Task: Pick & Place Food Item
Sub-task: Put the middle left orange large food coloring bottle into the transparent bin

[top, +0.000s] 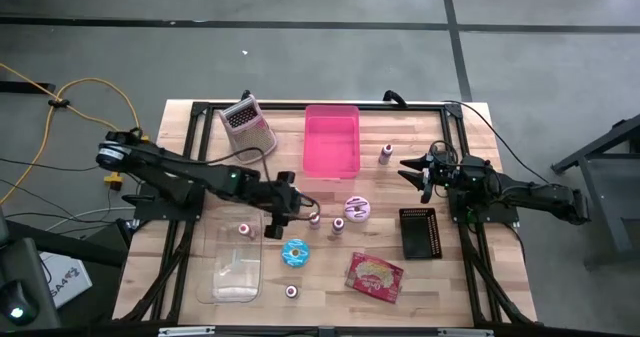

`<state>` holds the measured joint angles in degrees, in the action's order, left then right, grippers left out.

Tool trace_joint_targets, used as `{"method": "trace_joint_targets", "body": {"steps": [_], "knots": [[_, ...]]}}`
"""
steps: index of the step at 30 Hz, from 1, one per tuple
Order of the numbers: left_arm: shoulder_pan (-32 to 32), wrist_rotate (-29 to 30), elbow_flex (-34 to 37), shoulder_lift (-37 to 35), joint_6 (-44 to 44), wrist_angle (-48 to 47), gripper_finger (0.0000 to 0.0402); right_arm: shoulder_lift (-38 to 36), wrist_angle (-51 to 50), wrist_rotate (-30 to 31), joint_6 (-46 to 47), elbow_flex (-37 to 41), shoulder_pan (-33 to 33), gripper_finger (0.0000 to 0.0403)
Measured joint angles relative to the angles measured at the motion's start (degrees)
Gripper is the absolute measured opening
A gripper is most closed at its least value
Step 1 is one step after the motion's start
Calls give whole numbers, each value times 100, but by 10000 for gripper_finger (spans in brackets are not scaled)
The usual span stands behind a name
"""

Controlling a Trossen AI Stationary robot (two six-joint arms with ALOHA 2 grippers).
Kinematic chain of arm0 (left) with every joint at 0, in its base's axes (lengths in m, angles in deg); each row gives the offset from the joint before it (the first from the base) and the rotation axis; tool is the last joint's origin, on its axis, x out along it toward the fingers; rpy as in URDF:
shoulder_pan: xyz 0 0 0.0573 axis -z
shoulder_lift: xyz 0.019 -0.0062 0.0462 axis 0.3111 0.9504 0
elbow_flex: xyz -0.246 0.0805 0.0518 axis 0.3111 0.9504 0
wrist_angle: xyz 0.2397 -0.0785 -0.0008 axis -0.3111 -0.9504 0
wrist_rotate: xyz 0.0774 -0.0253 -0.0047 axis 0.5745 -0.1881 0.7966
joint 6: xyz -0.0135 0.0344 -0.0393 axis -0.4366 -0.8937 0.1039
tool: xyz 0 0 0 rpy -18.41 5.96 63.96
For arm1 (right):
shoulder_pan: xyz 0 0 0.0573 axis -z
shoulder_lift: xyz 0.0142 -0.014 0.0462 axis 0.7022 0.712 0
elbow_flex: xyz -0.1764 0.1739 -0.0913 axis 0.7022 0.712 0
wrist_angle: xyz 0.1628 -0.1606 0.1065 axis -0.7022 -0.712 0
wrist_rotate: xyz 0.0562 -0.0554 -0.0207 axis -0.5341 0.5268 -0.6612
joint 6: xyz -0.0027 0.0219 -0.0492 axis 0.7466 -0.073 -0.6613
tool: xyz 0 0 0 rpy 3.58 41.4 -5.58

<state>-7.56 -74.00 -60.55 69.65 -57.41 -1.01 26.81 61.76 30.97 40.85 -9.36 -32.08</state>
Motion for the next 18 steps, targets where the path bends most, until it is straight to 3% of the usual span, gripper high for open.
{"method": "trace_joint_targets", "body": {"steps": [9, 18], "knots": [[-412, -489, 0, 439, -124, 391, 184, 0, -2, 0, 0, 2, 1, 160], [-434, -776, 7, 608, -213, 491, 194, -1, -2, 0, -1, 0, -1, 160]]}}
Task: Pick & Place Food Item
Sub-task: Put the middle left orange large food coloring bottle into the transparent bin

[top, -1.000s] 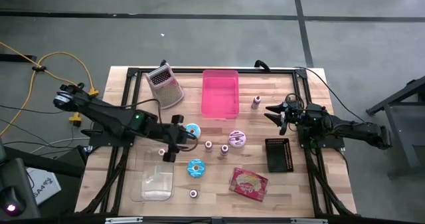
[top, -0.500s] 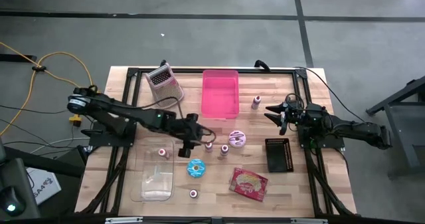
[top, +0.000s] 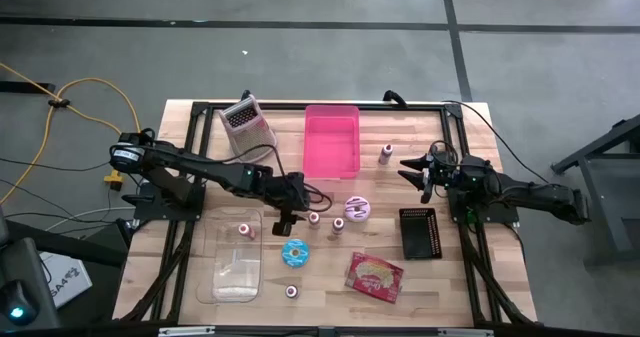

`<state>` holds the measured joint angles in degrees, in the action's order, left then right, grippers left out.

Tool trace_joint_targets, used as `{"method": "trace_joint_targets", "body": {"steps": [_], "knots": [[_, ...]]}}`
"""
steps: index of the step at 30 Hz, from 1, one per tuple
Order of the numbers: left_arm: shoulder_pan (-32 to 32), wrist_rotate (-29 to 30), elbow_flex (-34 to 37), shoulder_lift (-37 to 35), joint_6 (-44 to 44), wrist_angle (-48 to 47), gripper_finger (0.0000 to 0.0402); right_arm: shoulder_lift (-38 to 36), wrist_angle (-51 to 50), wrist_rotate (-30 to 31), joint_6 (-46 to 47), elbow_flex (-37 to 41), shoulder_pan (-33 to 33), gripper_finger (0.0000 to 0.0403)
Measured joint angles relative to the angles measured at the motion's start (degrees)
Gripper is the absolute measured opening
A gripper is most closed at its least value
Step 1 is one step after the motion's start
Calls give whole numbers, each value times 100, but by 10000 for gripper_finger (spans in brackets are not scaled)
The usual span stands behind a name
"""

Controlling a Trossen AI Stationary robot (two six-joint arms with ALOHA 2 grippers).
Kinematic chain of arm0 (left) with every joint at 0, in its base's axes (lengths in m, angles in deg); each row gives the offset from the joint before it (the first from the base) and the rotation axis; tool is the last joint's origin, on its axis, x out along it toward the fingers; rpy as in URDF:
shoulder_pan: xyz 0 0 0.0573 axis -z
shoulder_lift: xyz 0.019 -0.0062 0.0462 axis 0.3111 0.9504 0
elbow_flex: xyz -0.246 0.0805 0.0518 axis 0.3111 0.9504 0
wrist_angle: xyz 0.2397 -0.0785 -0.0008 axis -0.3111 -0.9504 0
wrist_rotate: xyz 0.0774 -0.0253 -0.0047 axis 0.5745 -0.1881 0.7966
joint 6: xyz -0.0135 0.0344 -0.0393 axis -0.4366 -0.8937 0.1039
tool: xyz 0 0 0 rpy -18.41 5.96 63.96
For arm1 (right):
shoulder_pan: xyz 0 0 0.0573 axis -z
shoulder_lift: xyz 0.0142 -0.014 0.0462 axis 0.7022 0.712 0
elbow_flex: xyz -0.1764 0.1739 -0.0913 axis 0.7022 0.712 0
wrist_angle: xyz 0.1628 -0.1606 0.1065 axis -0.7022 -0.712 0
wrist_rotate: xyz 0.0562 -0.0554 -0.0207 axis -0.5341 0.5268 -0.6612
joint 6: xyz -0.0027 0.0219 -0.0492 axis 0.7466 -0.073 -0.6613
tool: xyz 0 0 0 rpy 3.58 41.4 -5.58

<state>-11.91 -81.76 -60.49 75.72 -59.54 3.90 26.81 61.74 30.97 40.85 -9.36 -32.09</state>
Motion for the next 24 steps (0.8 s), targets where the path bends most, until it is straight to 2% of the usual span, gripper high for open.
{"method": "trace_joint_targets", "body": {"steps": [8, 24], "knots": [[0, -6, -4, 15, -105, 43, 237, 0, 2, 0, 0, 2, 1, 160], [8, 3, -2, 192, -202, 379, 239, 2, -9, 0, 1, 1, 1, 160]]}}
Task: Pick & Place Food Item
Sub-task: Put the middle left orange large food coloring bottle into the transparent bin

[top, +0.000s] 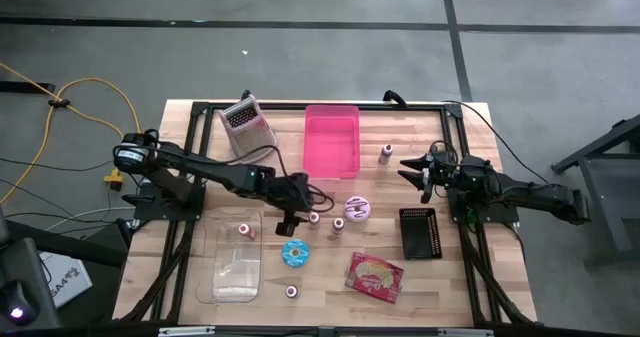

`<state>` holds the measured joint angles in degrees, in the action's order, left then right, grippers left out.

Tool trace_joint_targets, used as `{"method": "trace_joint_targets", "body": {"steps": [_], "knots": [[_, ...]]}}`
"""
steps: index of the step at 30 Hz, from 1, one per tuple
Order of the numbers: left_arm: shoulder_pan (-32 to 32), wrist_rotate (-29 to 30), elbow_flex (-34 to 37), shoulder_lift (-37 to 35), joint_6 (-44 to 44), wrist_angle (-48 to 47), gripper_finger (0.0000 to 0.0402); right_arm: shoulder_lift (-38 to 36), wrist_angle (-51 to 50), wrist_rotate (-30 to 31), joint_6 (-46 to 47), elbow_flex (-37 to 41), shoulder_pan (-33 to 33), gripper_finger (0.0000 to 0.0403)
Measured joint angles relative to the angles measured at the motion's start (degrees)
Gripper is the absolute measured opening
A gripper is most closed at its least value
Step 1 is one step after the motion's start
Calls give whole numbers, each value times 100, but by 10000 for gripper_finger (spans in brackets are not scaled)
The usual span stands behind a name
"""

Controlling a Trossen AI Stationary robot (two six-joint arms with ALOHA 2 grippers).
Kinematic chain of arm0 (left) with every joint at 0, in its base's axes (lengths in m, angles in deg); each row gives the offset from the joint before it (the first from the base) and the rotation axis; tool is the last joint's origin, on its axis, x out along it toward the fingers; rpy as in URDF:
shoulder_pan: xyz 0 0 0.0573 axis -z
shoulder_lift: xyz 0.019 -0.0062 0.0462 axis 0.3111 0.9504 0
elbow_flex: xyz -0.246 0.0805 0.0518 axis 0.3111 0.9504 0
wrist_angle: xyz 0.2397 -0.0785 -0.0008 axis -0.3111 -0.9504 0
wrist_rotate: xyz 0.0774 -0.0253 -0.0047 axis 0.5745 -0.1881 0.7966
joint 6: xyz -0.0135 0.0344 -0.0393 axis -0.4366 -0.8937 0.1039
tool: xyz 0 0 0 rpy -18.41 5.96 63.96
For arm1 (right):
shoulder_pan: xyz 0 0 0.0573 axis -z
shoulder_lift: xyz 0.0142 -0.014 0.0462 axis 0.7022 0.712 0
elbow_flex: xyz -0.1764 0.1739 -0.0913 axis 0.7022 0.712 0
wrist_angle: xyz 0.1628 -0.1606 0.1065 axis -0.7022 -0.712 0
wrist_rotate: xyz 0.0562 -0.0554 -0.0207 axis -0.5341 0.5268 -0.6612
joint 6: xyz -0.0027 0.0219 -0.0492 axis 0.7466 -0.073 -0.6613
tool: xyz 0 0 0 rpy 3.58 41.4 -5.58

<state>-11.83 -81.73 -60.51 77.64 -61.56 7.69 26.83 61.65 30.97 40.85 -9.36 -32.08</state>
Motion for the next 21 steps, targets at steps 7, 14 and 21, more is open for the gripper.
{"method": "trace_joint_targets", "body": {"steps": [7, 14, 21], "knots": [[47, 7, -2, 57, -14, 112, 239, 0, 6, 0, -1, 1, -1, 160], [101, 20, 4, 208, -89, 256, 239, 0, 5, 2, 0, -1, 0, 160], [101, -2, -9, 349, -119, 595, 239, 9, 11, 0, -2, -1, 1, 160]]}}
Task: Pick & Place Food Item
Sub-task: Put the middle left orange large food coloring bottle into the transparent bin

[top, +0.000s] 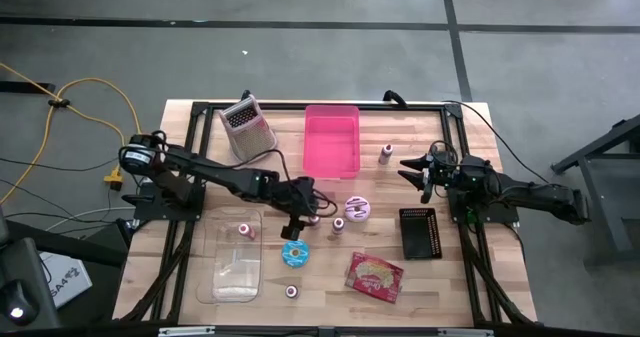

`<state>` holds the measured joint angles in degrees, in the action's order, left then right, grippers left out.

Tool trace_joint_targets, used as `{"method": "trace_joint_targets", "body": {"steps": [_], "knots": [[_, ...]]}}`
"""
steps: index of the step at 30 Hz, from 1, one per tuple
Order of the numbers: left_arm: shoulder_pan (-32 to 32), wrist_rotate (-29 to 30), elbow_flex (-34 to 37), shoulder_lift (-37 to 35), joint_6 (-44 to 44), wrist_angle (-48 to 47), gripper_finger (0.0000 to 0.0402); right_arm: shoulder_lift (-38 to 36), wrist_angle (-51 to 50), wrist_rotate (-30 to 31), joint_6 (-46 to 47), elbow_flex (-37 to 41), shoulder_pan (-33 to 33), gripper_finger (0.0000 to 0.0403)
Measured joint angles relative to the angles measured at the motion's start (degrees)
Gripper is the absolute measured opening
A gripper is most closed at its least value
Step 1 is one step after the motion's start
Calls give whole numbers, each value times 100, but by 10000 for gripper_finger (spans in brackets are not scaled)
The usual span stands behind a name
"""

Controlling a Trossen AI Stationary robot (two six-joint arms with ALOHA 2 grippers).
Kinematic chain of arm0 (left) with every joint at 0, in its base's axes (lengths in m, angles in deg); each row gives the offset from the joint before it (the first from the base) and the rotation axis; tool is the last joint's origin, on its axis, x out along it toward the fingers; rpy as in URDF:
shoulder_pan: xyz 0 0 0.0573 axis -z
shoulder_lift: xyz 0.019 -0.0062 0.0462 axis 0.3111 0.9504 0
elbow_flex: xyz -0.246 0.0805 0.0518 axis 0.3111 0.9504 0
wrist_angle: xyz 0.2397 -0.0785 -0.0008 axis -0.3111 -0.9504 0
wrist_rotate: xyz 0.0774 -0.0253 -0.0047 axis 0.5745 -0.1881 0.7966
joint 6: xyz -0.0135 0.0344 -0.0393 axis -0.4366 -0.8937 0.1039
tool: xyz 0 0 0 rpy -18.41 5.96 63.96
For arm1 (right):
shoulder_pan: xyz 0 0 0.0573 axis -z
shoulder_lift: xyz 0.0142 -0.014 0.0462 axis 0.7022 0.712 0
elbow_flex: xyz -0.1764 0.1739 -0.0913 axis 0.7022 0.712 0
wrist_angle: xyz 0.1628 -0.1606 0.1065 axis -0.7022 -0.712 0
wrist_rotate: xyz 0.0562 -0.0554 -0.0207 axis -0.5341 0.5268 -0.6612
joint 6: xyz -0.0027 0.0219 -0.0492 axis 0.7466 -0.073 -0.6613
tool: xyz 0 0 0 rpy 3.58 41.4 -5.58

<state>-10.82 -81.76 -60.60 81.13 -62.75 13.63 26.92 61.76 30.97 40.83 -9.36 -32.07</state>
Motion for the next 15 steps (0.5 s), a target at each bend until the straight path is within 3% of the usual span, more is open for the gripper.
{"method": "trace_joint_targets", "body": {"steps": [15], "knots": [[0, -4, 11, 58, 26, 78, 230, 20, -2, 0, 0, 0, -1, 160]]}}
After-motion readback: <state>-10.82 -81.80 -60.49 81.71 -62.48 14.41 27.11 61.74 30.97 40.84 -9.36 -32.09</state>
